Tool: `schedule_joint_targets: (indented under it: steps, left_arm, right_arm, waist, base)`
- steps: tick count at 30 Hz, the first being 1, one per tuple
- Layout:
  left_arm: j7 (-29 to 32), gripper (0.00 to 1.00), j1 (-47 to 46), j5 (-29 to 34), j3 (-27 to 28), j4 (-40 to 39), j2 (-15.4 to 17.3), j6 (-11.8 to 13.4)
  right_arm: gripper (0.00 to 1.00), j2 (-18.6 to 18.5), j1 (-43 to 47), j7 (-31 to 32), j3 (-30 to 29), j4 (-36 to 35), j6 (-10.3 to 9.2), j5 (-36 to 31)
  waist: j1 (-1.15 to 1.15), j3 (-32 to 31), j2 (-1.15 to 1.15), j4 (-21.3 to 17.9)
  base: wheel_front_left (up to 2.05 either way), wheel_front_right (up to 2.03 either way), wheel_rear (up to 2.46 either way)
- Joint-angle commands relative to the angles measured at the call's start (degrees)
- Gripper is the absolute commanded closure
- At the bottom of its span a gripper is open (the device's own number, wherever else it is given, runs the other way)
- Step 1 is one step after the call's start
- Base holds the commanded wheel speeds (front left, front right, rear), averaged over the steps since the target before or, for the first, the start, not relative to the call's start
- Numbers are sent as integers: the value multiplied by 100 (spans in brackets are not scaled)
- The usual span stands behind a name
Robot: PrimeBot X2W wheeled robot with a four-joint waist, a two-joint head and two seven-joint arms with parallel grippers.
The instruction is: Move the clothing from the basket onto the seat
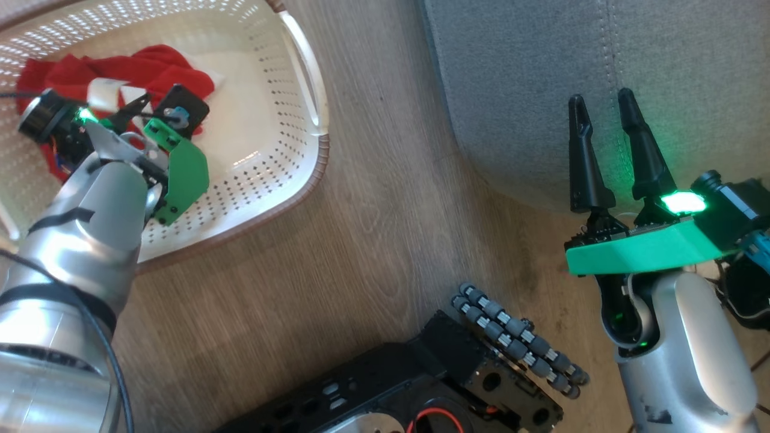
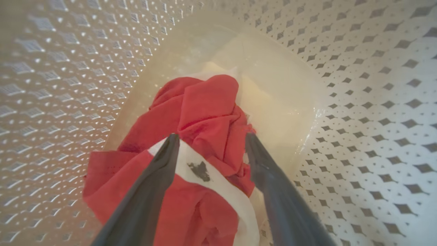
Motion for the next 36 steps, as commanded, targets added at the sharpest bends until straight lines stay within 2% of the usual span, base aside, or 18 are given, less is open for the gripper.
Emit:
schedule_joint_targets:
  steps: [1, 13, 22, 36]
  left_arm:
    - [79, 0, -25, 58, 24, -14, 149, -18]
    - [1026, 0, -381, 386, -418, 163, 412, 125]
    - [1021, 0, -573, 417, -580, 178, 550, 82]
    - [1128, 0, -547, 188, -746, 189, 590, -296]
  right_arm:
    - [0, -18, 172, -37, 80, -175, -1, 49]
    - [0, -18, 444, -37, 74, -457, -1, 88]
    - [0, -18, 566, -37, 69, -696, -1, 55]
    - [0, -18, 660, -37, 64, -915, -1, -200]
  waist:
    - [-1, 55, 0, -28]
    - [-1, 284, 0, -34]
    - [-1, 487, 0, 77]
    - [-1, 609, 0, 283]
  base:
    - [0, 0, 0]
    - [0, 0, 0]
    - [0, 0, 0]
    - [0, 0, 0]
